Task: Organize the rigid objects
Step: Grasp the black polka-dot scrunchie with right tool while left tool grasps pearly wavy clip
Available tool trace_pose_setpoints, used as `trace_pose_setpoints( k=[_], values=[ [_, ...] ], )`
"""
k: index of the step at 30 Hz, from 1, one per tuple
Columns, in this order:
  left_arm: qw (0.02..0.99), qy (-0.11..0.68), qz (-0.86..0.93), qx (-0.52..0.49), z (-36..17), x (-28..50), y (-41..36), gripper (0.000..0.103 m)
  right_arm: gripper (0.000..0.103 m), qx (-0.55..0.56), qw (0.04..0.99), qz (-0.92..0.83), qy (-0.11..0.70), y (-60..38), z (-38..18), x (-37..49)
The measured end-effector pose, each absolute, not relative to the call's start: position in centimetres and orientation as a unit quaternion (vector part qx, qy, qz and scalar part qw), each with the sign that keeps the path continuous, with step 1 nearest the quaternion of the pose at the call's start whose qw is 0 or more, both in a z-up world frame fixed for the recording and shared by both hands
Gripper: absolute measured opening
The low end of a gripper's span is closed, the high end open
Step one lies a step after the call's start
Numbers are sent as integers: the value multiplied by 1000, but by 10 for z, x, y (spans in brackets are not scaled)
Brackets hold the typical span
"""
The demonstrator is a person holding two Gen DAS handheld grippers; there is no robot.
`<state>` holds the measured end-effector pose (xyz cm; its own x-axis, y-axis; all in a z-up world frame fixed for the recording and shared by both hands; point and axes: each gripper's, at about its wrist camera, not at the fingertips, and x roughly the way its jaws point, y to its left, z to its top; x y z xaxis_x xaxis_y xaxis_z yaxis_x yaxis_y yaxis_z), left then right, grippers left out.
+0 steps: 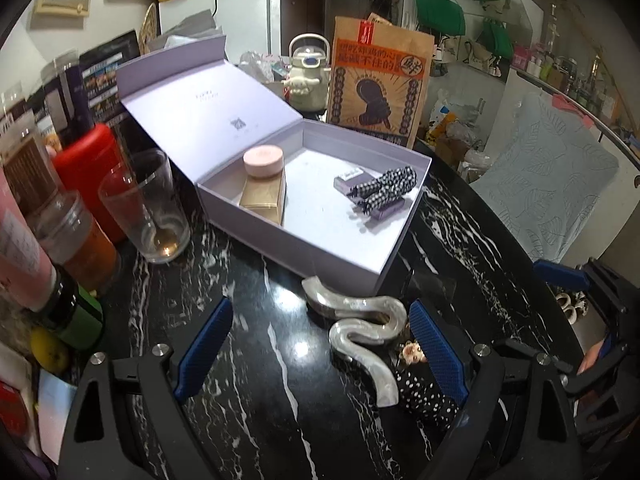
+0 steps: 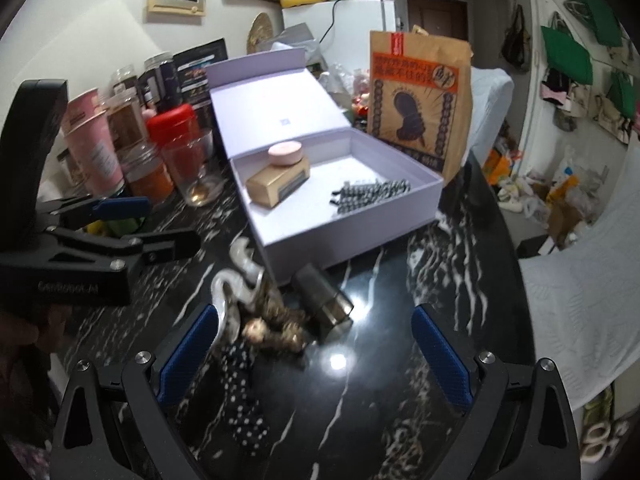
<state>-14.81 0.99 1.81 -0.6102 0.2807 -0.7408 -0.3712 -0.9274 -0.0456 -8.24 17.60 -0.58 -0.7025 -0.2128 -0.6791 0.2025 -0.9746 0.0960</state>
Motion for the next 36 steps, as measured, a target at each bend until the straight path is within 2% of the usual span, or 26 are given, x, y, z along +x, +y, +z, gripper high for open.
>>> trace_pose_setpoints(
  k=[10,13,21,23,27,33,36],
  values=[
    [194,43,889,-412,-2,-140,9,91,98,395,153,-906,-3,165,-32,-69],
    [194,53,889,-412,-9,-135,13,91,95,402,169,-900,-4,159,-38,-67],
    [183,79,888,-414,-20,-129,19,91,71,433,200,-879,19,142,-61,-66],
    [183,74,889,-413,-21,-130,20,91,70,437,209,-875,18,141,-64,-66],
    [189,77,887,-414,-25,-132,25,91,59,439,217,-871,32,138,-67,-66],
    [199,86,878,-426,-34,-142,35,91,34,437,217,-871,58,142,-70,-65],
    [201,82,874,-434,-37,-148,39,91,30,445,205,-870,59,148,-71,-67]
  ],
)
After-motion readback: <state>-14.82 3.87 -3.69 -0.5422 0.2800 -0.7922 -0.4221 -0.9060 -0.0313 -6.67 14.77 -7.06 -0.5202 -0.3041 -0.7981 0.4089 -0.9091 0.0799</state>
